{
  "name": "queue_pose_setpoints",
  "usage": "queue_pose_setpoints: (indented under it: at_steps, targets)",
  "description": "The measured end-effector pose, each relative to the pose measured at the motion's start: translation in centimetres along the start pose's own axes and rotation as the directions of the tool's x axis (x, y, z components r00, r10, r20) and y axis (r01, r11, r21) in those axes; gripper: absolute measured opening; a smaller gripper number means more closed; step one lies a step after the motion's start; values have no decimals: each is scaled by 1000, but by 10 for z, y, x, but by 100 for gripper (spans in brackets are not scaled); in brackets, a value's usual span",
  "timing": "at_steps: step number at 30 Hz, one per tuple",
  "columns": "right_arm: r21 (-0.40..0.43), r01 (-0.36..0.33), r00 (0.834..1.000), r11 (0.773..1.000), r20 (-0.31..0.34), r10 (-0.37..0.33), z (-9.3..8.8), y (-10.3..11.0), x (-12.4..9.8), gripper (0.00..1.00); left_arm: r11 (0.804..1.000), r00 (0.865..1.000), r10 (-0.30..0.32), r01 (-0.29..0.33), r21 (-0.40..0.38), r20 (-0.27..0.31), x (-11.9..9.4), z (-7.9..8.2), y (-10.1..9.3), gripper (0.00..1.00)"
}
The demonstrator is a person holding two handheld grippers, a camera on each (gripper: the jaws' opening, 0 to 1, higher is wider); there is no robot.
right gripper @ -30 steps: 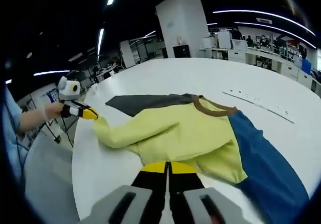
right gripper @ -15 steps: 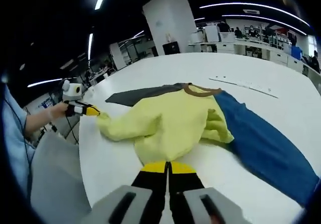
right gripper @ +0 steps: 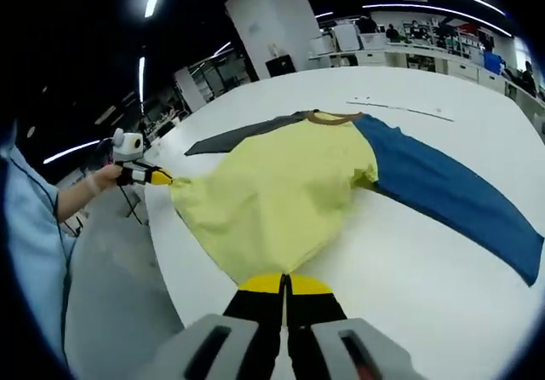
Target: Fold the garment on the visible template until the final outline fits inside the template.
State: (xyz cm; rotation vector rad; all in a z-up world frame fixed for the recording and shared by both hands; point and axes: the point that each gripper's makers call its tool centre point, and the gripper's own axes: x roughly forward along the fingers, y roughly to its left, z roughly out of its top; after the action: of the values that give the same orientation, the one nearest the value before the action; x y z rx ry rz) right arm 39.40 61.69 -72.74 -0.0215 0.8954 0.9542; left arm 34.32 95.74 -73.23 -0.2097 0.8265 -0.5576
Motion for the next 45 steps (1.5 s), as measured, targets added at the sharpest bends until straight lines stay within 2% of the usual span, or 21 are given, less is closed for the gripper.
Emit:
queue_pose_setpoints:
  at_steps: [5,6,10,13,15,24,45]
  targets:
    - [31,-9,999,999,-41,10,-23,5,-4,0,1000,999,-5,5,13,-41,-2,-12,-4,0]
    - [59,-4,998,998,-55,7,-35,6,-5,0,1000,996,-11,12,7,-90,-4,-24,-10,0]
    - [69,0,998,998,-63,4,-40,5,-4,0,1000,994,-18,17,-18,-104,-8,-31,-16,0]
    - [72,3,997,997,-74,3,-42,4,-2,0,1000,991,6,-8,-15,-137,-10,-39,-14,0]
    - [71,11,996,997,-86,-5,-46,1,-1,0,999,987,4,-12,-48,-160,-11,-45,-17,0]
    - [52,21,992,998,-125,-14,-54,-2,2,0,999,973,27,-36,-36,-230,-7,-66,-24,0]
    - [-6,46,985,999,-168,-46,-61,-6,5,0,998,965,41,-50,-27,-257,-3,-76,-21,0]
